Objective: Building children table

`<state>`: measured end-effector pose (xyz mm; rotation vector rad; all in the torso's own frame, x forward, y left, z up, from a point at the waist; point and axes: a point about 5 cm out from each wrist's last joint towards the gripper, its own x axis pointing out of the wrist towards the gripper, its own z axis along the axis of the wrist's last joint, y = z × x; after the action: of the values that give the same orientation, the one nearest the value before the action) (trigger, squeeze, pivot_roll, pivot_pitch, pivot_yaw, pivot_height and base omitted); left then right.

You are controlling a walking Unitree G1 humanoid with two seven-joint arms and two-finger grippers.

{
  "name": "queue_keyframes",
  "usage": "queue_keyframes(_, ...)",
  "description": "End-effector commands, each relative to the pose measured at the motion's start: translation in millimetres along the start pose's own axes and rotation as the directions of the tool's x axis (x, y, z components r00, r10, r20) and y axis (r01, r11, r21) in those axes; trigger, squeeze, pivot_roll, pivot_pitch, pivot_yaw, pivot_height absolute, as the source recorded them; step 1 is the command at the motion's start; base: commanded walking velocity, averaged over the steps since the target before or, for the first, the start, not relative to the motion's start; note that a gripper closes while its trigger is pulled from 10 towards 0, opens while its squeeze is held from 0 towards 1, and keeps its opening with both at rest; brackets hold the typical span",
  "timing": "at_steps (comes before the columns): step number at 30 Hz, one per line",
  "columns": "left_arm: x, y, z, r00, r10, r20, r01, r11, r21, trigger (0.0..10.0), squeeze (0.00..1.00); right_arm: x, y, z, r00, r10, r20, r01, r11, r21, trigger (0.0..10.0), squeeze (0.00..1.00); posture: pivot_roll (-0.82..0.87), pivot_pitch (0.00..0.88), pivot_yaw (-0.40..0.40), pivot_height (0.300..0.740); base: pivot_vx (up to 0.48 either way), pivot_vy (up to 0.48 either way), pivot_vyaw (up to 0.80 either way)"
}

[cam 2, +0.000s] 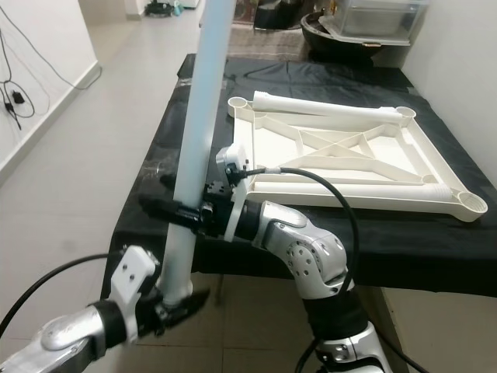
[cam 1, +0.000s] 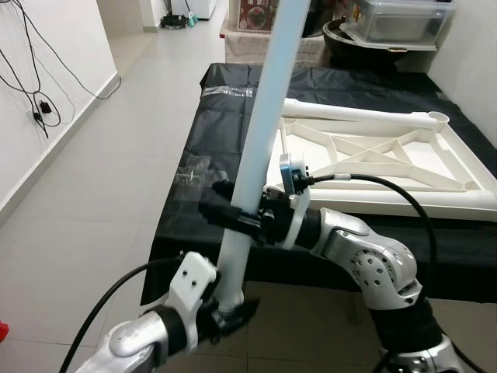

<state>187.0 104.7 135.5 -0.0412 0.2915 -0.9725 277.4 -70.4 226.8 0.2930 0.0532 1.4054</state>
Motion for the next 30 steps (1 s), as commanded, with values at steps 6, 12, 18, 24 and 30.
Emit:
queue_keyframes(6,-3.0,-10.7,0,0.996,-0.084,0.003,0.084,0.995,-0.06,10.0,0.0,-3.0,12.4,-5,0.989,0.138,-0.055,-0.135,0.99,0.05,10.0,0.0,0.07,0.1,-0.041,0.74,0.0,0.0,0.0)
queue_keyframes(12,-3.1,-15.2,-1,0.994,-0.11,0.0,0.109,0.991,-0.083,10.0,0.0,-6.8,18.4,-8,0.978,0.193,-0.085,-0.187,0.98,0.069,10.0,0.0,0.07,0.101,-0.04,0.74,0.0,0.0,0.0)
queue_keyframes(18,-2.7,-17.4,-2,0.992,-0.129,0.001,0.128,0.987,-0.097,10.0,0.0,-7.0,24.1,-10,0.968,0.232,-0.1,-0.224,0.971,0.085,10.0,0.0,0.07,0.1,-0.037,0.74,0.0,0.0,0.0)
queue_keyframes(24,-3.0,-21.2,-3,0.988,-0.153,-0.004,0.152,0.983,-0.108,10.0,0.0,-7.4,26.3,-12,0.963,0.247,-0.11,-0.238,0.967,0.094,10.0,0.0,0.07,0.1,-0.037,0.74,0.0,0.0,0.0)
queue_keyframes(30,-3.7,-23.5,-5,0.987,-0.16,-0.011,0.158,0.98,-0.119,10.0,0.0,-7.8,27.7,-12,0.959,0.261,-0.111,-0.251,0.963,0.103,0.0,0.0,0.07,0.099,-0.038,0.74,0.0,0.0,0.0)
